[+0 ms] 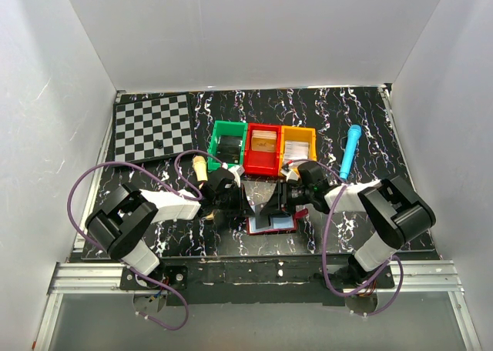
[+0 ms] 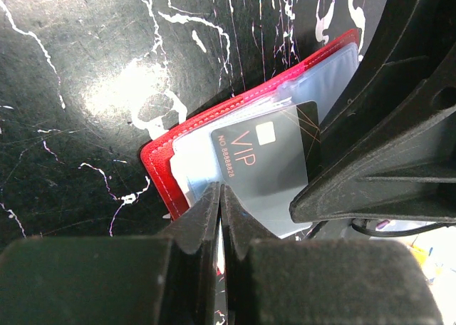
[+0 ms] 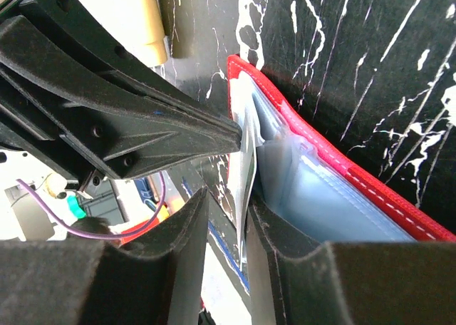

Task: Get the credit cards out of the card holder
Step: Remove the credit card from the card holder.

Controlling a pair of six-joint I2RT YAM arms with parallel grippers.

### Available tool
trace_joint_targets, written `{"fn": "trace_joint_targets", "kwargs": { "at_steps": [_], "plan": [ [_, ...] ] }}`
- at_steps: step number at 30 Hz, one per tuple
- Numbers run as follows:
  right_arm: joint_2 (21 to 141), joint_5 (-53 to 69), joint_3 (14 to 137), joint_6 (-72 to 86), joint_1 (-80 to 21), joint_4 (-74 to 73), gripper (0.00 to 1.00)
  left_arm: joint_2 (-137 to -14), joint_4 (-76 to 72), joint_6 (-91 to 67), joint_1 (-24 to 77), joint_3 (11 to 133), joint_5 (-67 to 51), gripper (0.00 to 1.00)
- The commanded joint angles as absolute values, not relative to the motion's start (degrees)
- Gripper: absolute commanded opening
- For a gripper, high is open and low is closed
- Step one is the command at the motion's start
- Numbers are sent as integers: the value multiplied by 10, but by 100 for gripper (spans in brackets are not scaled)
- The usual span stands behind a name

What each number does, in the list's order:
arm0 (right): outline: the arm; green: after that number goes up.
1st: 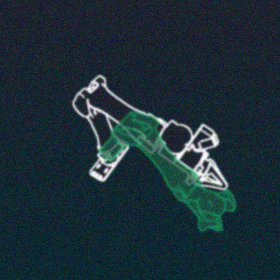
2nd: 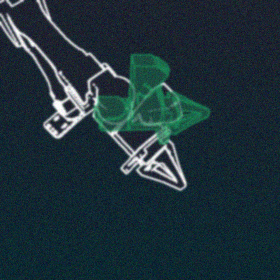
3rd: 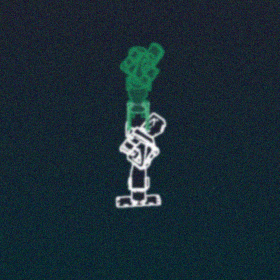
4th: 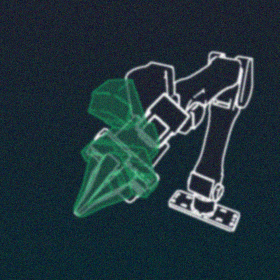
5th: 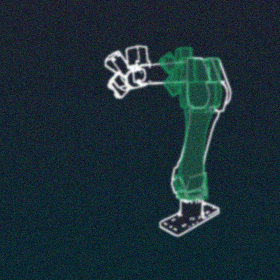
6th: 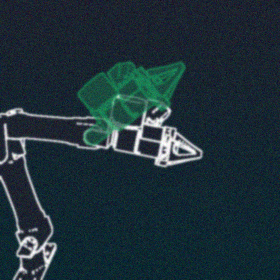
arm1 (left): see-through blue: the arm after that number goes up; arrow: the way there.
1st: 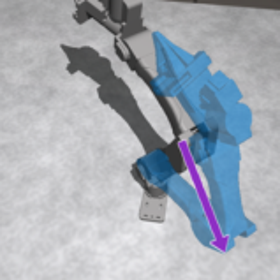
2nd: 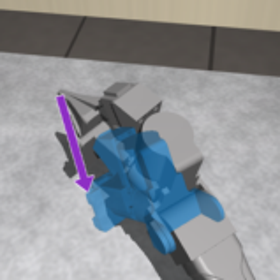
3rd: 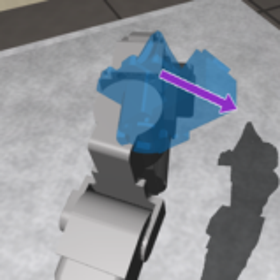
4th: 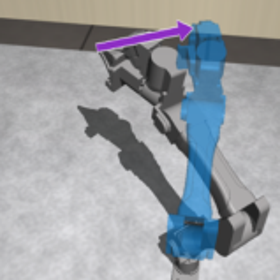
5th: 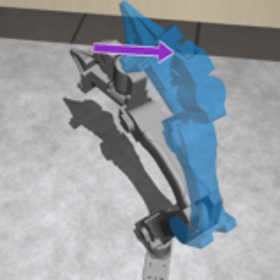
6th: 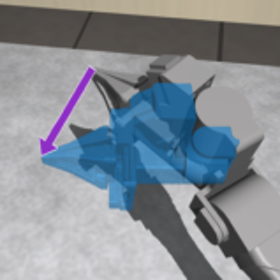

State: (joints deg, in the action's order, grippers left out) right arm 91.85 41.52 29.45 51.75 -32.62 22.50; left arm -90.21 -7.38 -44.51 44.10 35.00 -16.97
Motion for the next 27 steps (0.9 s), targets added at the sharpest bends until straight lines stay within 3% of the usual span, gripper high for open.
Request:
{"fn": "trace_joint_targets", "kwargs": {
  "at_steps": [1, 27],
  "plan": [
    [896, 425, 304, 507, -322, 229, 33, -917, -29, -438, 446, 340, -142, 0],
    [851, 409, 308, 458, -294, 144, 28, -919, -24, -435, 446, 345, -142, 0]
  ]
}}
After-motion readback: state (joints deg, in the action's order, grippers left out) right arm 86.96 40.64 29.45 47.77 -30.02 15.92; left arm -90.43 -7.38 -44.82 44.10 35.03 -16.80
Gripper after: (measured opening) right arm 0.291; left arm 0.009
